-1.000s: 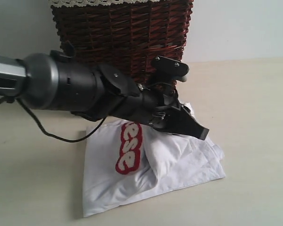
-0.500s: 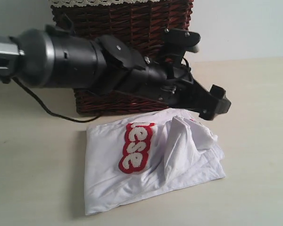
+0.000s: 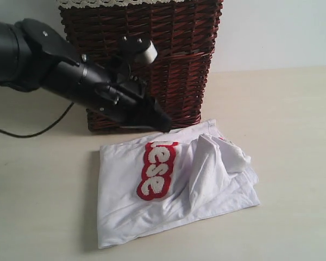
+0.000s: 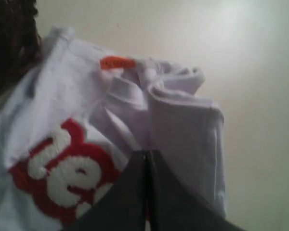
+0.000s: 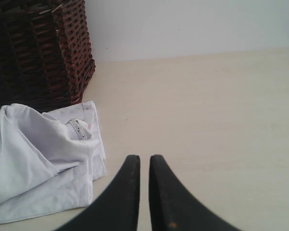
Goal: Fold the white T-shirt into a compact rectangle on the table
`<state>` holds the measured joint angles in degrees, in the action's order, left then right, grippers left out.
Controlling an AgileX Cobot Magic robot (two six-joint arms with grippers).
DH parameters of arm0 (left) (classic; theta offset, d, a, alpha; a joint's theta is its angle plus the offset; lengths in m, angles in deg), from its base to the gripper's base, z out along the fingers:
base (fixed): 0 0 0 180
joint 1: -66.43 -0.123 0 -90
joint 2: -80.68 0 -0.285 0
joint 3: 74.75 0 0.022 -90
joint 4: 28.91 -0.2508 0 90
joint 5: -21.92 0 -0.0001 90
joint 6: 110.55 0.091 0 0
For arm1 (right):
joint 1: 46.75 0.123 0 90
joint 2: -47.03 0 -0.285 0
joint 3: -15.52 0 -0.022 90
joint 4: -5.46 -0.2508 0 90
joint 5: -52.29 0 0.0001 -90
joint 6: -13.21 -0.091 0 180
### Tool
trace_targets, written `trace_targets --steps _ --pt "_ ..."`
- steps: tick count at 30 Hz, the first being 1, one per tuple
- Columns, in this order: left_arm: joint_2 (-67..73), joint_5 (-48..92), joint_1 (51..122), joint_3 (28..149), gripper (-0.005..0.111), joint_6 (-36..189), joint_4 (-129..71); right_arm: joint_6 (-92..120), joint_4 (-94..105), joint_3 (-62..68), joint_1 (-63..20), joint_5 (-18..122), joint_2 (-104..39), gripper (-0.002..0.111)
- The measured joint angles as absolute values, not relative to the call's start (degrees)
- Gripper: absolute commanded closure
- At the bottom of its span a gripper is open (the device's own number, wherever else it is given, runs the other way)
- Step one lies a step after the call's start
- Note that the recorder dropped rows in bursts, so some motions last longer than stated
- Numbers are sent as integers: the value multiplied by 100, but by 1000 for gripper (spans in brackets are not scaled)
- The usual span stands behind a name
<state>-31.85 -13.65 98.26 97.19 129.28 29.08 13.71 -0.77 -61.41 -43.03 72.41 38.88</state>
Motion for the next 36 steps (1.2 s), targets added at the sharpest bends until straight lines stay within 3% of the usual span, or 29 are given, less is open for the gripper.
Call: trace_targets --steps 21,31,36 --pt "-3798 -1155 11296 9357 107 15013 4724 1371 -77 -6141 -4303 7241 3888 99" --pt "-3357 -526 10150 9357 107 15051 5154 1371 -77 -6141 -4303 7241 3888 99" --pt "-3963 -758 10224 9357 107 15352 5312 1371 -77 -6141 -4303 7241 3888 99"
